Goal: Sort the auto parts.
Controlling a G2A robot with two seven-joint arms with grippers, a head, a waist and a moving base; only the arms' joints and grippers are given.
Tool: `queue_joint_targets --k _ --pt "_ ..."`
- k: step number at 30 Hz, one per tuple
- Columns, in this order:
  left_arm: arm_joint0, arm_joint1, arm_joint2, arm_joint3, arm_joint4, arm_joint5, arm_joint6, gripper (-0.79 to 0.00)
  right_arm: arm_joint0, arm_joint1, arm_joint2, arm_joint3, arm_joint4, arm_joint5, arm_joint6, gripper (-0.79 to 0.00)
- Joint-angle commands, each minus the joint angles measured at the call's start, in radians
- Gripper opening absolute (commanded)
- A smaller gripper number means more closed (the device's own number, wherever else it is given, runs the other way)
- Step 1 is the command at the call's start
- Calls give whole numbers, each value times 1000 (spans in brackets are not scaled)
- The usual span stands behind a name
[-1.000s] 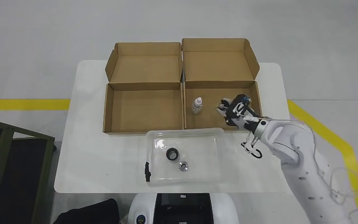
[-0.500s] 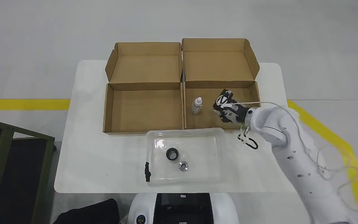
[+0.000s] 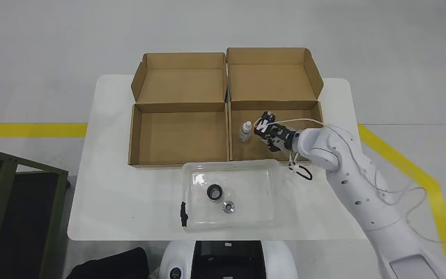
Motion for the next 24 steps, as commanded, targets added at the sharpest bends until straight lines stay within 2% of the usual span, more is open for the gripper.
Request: queue_joint_targets --k 1,5,12,17,19,23,24 --pt "0 0 0 0 0 0 0 0 11 -4 -11 18 3 -2 -1 -773" --pt "0 0 0 0 0 0 0 0 31 -11 -32 46 6 1 0 -606" --pt "0 0 0 0 0 0 0 0 60 -21 -61 81 8 6 -3 -560" --pt "0 0 0 0 0 0 0 0 65 -23 -60 71 10 6 -10 -422" --pt "0 0 0 0 0 0 0 0 59 -20 -50 56 12 -1 -11 -394" --pt "0 0 0 0 0 0 0 0 26 -7 -6 -7 26 -16 -23 -222" --pt "0 0 0 0 0 0 0 0 13 -3 8 -29 32 -21 -26 -215"
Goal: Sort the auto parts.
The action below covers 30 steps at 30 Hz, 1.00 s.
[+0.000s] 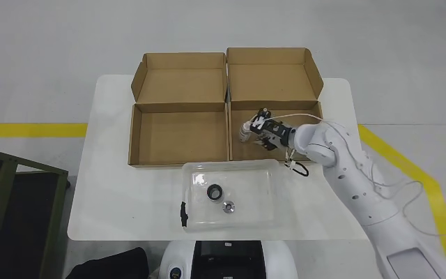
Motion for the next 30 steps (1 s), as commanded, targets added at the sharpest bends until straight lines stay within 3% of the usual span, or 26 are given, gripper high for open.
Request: queue_joint_targets --k 1,6,16,24,30 --pt "0 0 0 0 0 0 0 0 -24 9 29 -45 3 -9 3 -200" --pt "0 0 0 0 0 0 0 0 -111 33 111 -190 25 -25 0 -126" --pt "0 0 0 0 0 0 0 0 -308 68 218 -443 64 -85 -36 -74" --pt "0 0 0 0 0 0 0 0 -424 81 195 -575 24 -143 -47 -62" --pt "0 0 0 0 0 0 0 0 -447 87 146 -604 -34 -208 -29 -52"
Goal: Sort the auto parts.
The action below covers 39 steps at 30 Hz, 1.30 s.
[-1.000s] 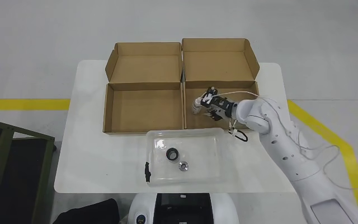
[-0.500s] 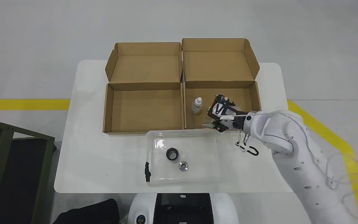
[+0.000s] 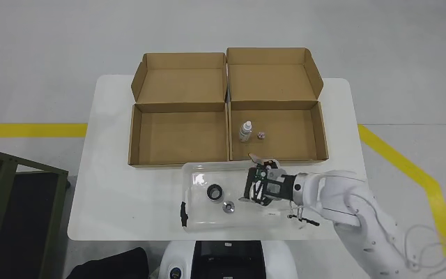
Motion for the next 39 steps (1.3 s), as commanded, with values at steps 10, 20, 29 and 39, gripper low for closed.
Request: queue_joint_targets --k 10,20,29,39 --pt "0 0 0 0 0 0 0 0 14 -2 -98 70 -67 -33 -12 -154" --pt "0 0 0 0 0 0 0 0 69 -12 -169 164 -96 -23 -12 -228" --pt "0 0 0 0 0 0 0 0 87 -12 -210 197 -88 -48 22 -237" --pt "0 0 0 0 0 0 0 0 113 -18 -258 232 -86 -44 20 -268"
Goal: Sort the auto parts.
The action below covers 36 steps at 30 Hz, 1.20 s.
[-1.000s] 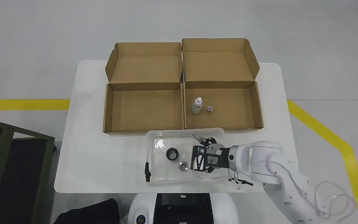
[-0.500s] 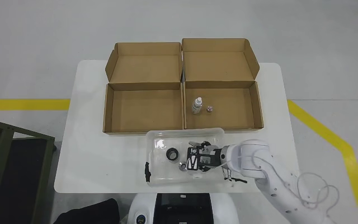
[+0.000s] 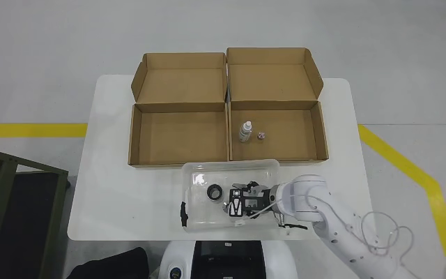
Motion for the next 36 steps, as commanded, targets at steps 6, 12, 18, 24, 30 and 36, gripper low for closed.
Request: queue_joint_targets --k 6,12,18,24,30,36 --pt "0 0 0 0 0 0 0 0 23 -8 -44 24 3 -2 -6 -289" --pt "0 0 0 0 0 0 0 0 42 -17 -91 37 3 -5 -10 -323" --pt "0 0 0 0 0 0 0 0 59 -23 -116 47 7 -1 -14 -425" --pt "0 0 0 0 0 0 0 0 71 -27 -134 55 1 2 -18 -579" --pt "0 0 0 0 0 0 0 0 67 -23 -129 24 3 -1 -18 -785" --pt "0 0 0 0 0 0 0 0 39 -6 -84 -52 13 -10 -6 -785"
